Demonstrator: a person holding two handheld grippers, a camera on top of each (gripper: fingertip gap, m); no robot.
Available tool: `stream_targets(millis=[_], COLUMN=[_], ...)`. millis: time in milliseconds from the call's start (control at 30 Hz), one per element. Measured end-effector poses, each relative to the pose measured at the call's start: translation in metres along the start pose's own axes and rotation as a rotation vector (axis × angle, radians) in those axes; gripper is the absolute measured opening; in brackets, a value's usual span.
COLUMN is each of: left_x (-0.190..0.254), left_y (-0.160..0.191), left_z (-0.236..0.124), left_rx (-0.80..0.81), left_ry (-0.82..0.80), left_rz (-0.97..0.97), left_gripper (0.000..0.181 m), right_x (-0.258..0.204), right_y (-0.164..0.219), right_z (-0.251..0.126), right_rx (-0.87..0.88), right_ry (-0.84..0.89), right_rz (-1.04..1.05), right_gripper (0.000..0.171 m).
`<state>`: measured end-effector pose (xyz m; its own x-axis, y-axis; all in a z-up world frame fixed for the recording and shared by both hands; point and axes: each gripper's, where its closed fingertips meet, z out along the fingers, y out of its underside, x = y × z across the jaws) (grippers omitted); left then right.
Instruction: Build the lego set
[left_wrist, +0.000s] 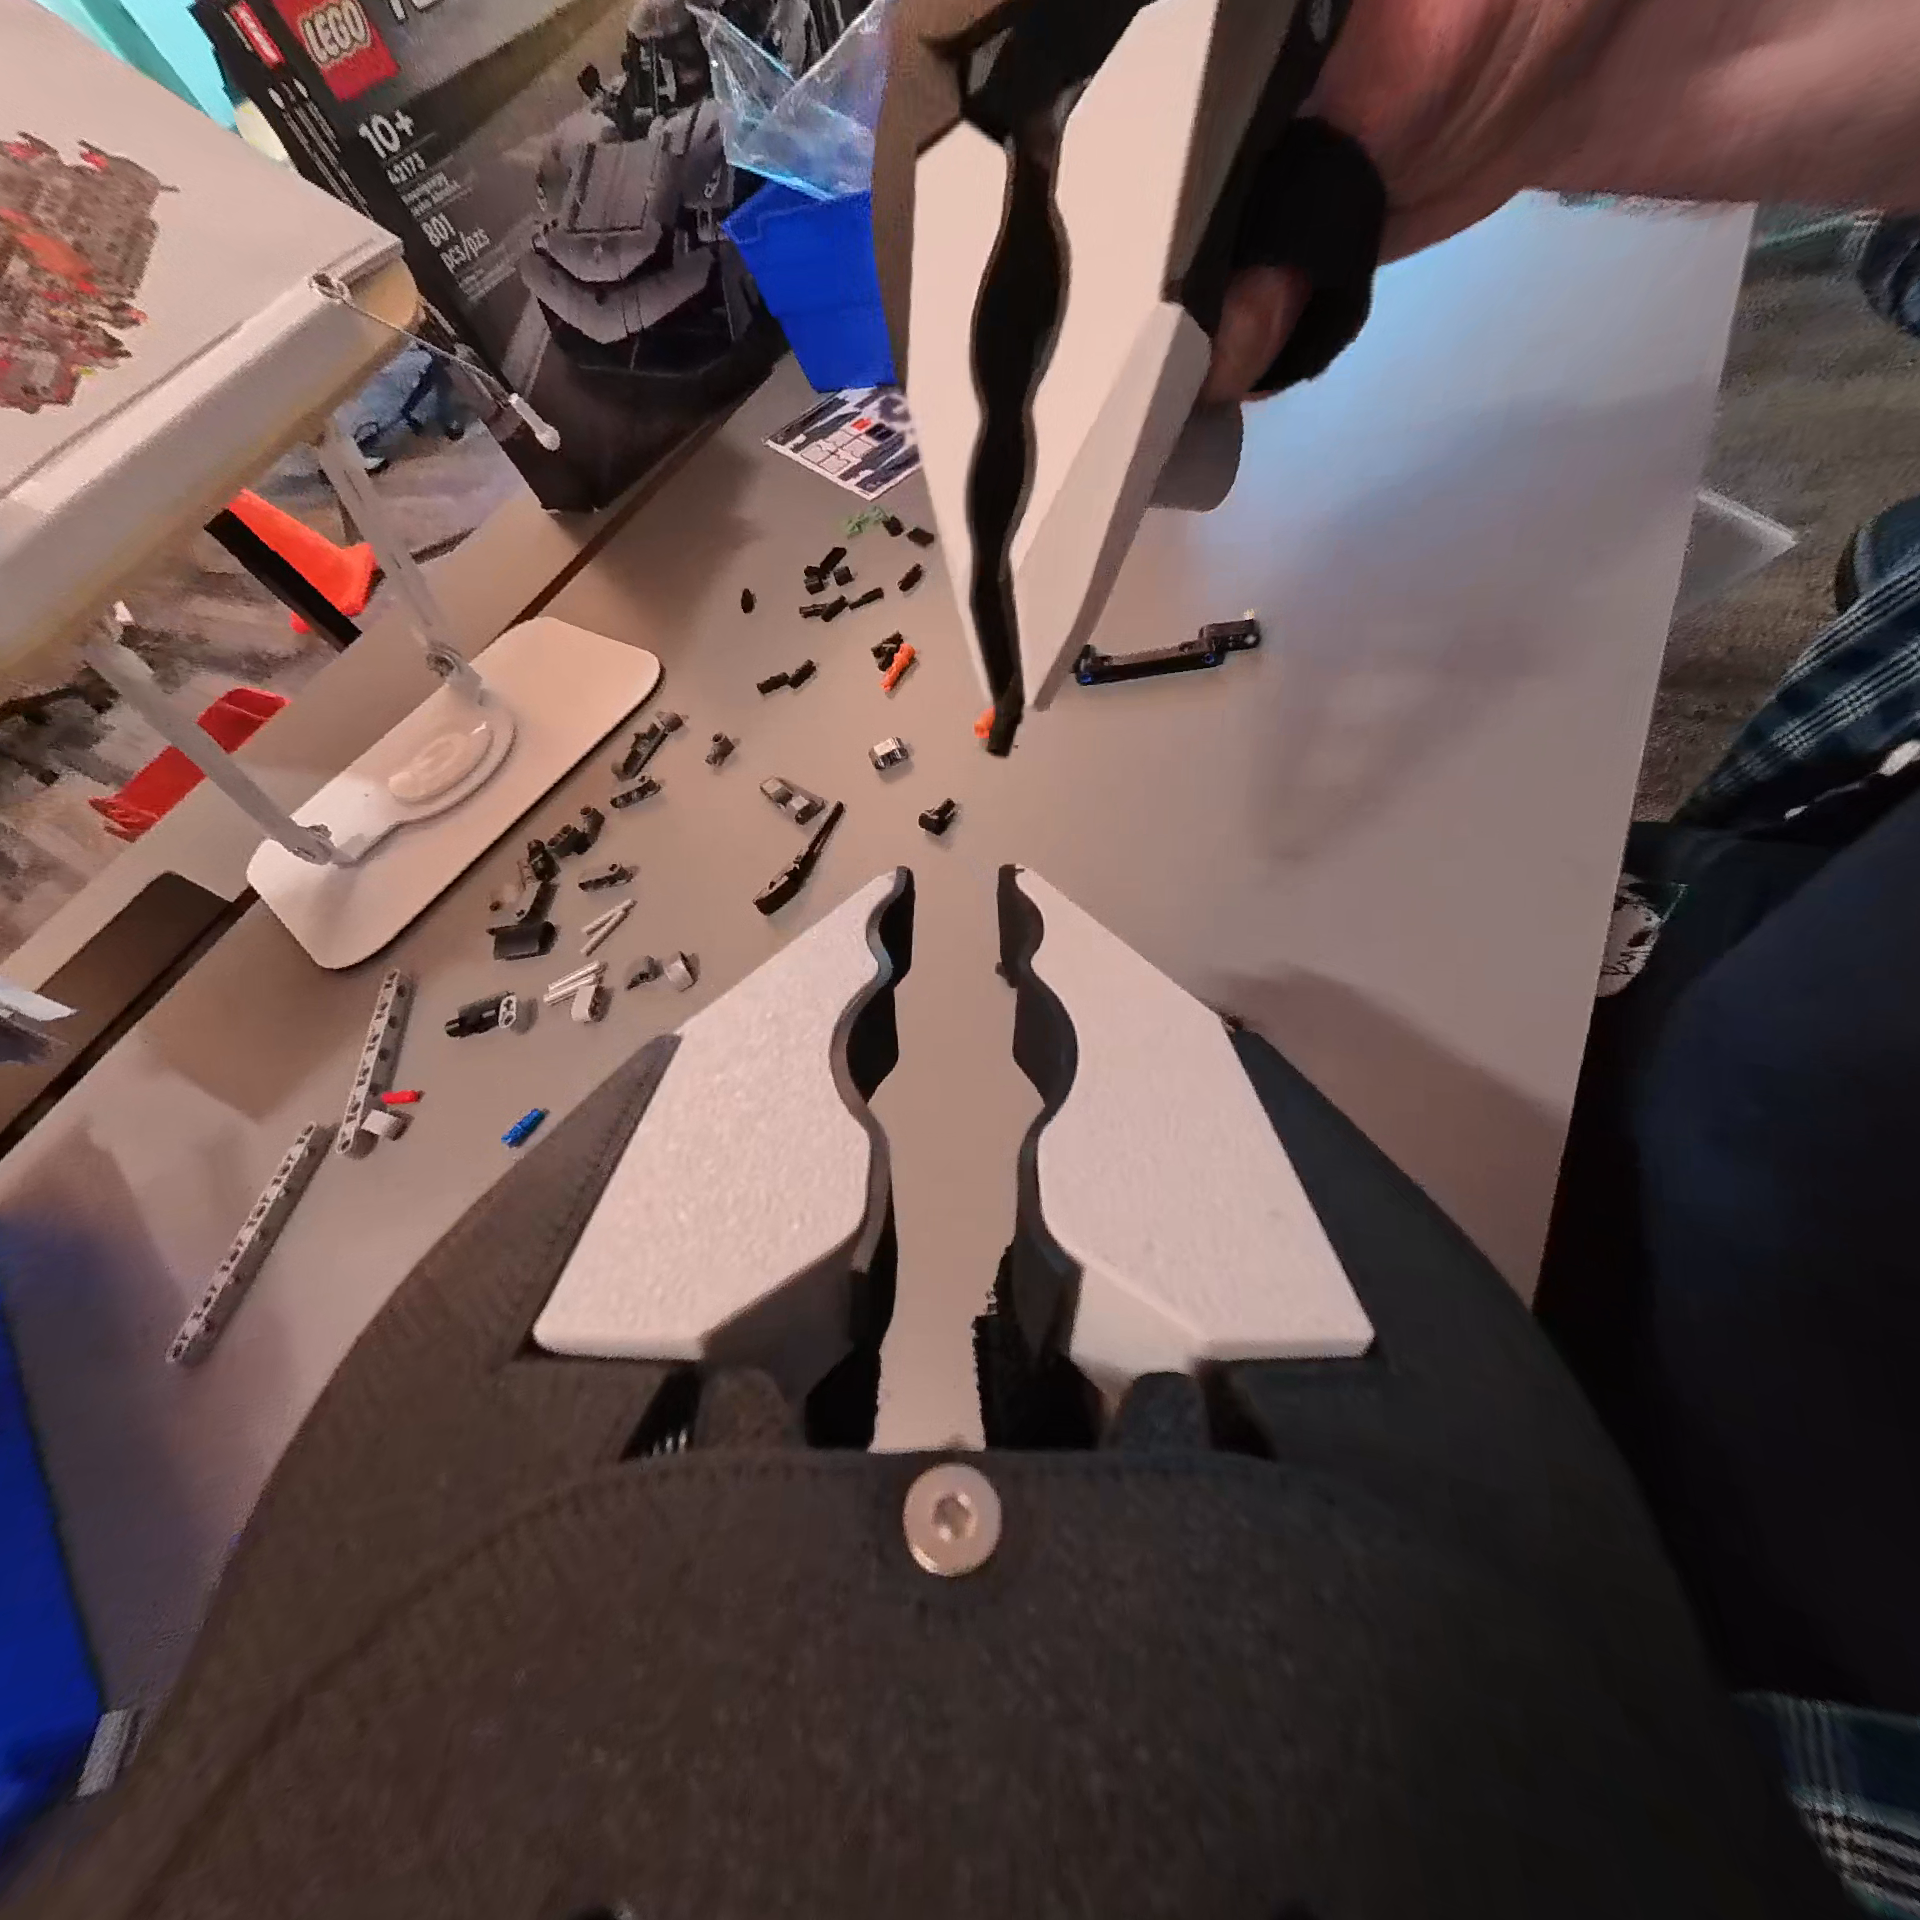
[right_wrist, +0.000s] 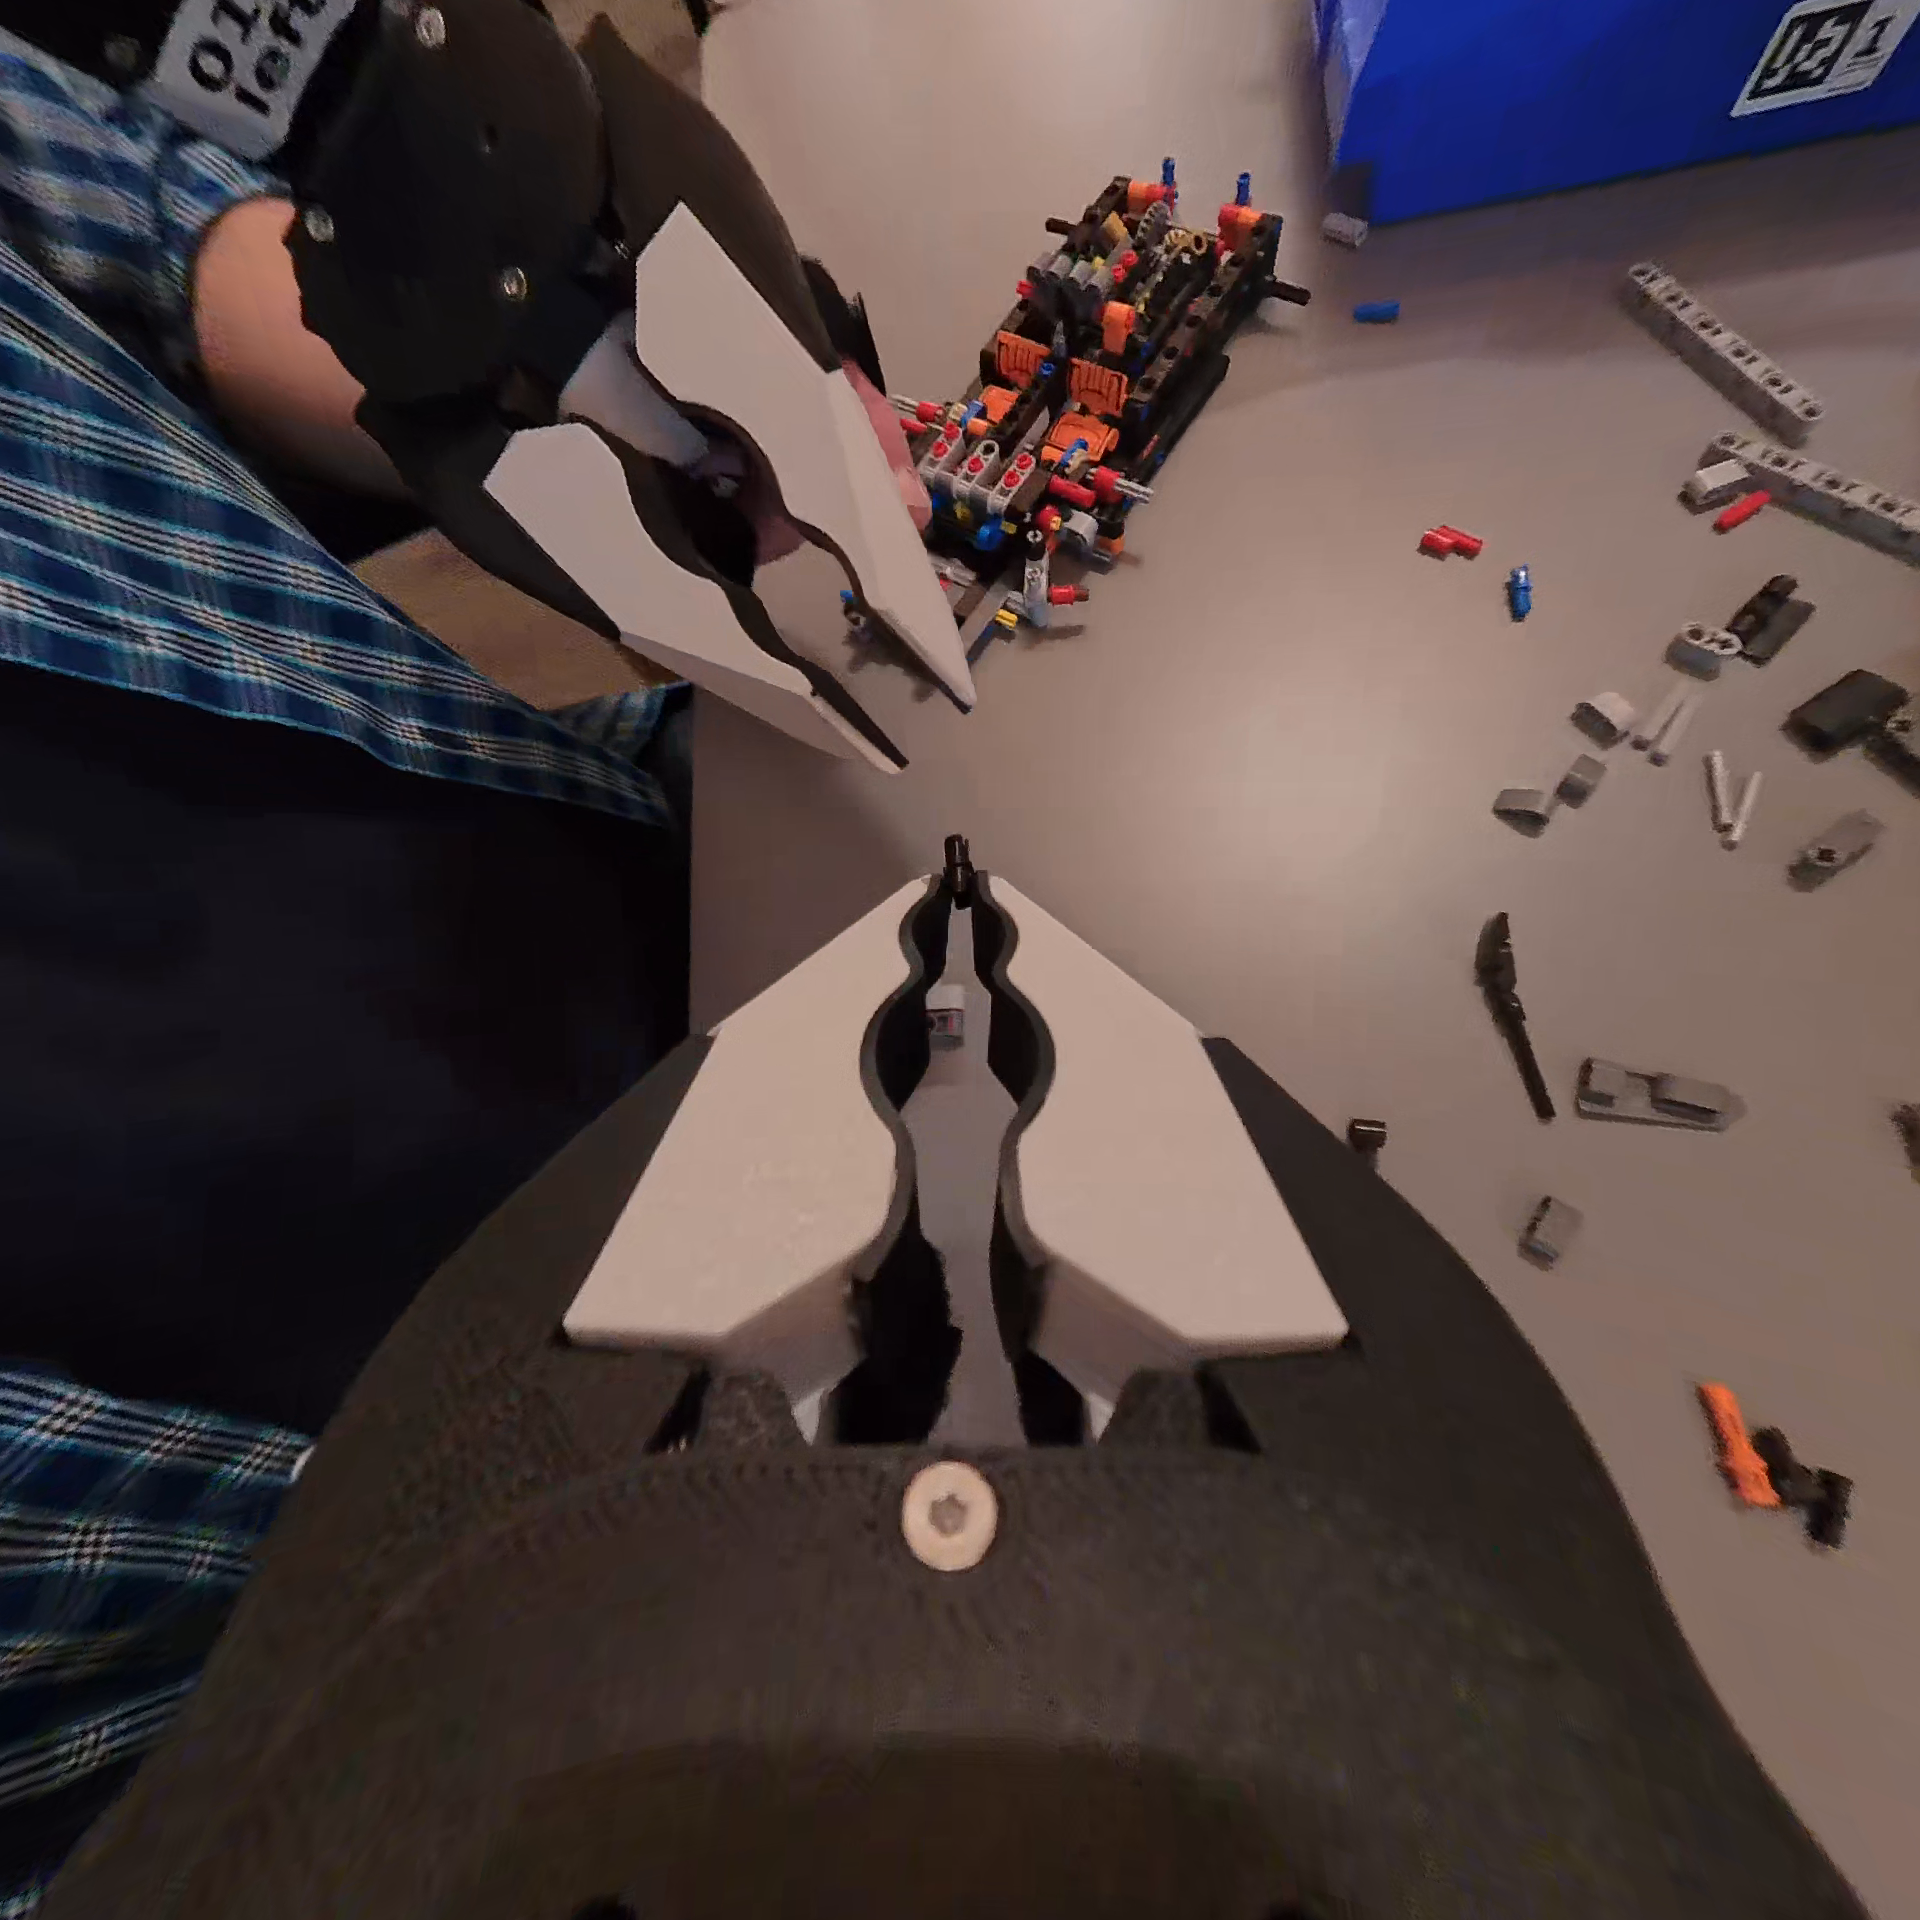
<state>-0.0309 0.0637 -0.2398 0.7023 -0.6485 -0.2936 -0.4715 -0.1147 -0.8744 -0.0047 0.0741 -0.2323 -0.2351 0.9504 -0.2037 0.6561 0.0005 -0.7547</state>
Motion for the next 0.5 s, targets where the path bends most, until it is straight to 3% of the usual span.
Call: stream_targets(millis=[500], left_x=[0.014], left_y=[-0.028], left_z=[-0.012], left_rx=[0.087], left_ry=[-0.028], left_rz=[0.176], left_gripper=[0.022], right_x=[-0.030], right_y=[-0.018], right_z=[0.005], right_rx=[0.098], right_ry=[-0.212], right_rz=[0.181], right_gripper=[0.003])
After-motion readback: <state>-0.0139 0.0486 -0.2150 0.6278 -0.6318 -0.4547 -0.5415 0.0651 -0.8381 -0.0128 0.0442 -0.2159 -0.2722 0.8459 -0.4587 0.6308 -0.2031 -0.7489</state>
